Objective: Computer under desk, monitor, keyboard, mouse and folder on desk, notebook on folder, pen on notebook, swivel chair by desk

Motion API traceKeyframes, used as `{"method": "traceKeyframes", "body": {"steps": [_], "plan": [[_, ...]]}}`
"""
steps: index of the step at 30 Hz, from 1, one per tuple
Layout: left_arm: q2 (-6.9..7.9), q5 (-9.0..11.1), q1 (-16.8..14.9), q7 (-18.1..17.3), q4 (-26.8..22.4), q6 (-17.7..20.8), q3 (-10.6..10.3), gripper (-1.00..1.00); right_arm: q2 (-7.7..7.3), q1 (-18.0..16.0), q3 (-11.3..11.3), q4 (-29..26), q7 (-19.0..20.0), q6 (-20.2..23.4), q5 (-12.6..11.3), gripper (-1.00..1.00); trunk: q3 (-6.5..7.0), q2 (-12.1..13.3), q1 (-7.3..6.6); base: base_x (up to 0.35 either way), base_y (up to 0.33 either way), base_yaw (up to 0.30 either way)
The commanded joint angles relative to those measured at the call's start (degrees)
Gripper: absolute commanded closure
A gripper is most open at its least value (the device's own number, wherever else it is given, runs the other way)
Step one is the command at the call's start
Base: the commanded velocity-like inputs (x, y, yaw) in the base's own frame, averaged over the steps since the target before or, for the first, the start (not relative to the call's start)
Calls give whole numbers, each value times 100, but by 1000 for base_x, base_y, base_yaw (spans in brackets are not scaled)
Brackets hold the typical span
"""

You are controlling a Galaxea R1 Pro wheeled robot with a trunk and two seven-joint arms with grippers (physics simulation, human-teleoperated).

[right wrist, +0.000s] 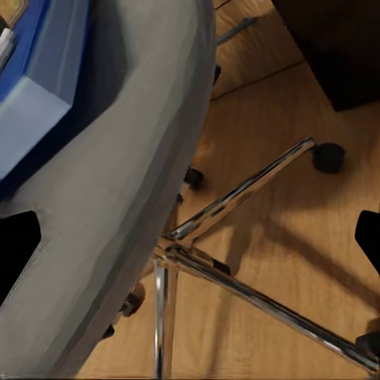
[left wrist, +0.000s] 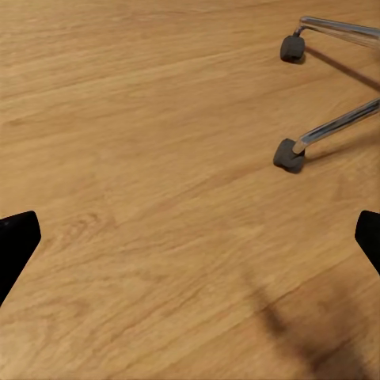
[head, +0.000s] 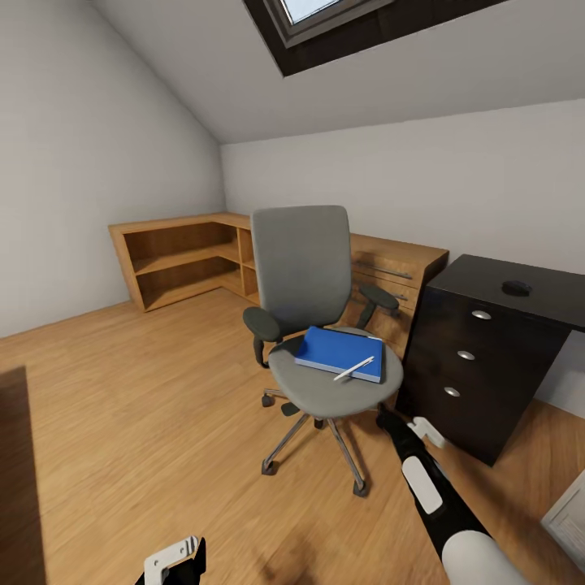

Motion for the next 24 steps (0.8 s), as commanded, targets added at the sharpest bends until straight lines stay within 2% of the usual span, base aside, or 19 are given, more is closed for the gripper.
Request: {"method": "traceKeyframes", "body": {"steps": [1, 7, 13, 19, 24], "plan": [[3, 59, 0, 29, -3, -21, -14, -100, 3, 0, -4, 40, 139, -16, -57, -100, -4, -2, -1, 0, 0, 0], [3, 59, 0, 29, -3, -21, -14, -100, 3, 20, -4, 108, 360, -18, -53, -100, -4, -2, -1, 0, 0, 0], [3, 59, 0, 29, -3, -21, -14, -100, 3, 22, -4, 138, 393, -18, -52, -100, -4, -2, -1, 237, 0, 0], [3, 59, 0, 31, -3, -21, -14, -100, 3, 22, -4, 140, 399, -18, -52, -100, -4, -2, -1, 68, 0, 0], [3, 56, 0, 36, -3, -27, -14, -100, 7, 22, -4, 147, 399, -18, -52, -100, -4, -2, -1, 214, 0, 0]]}}
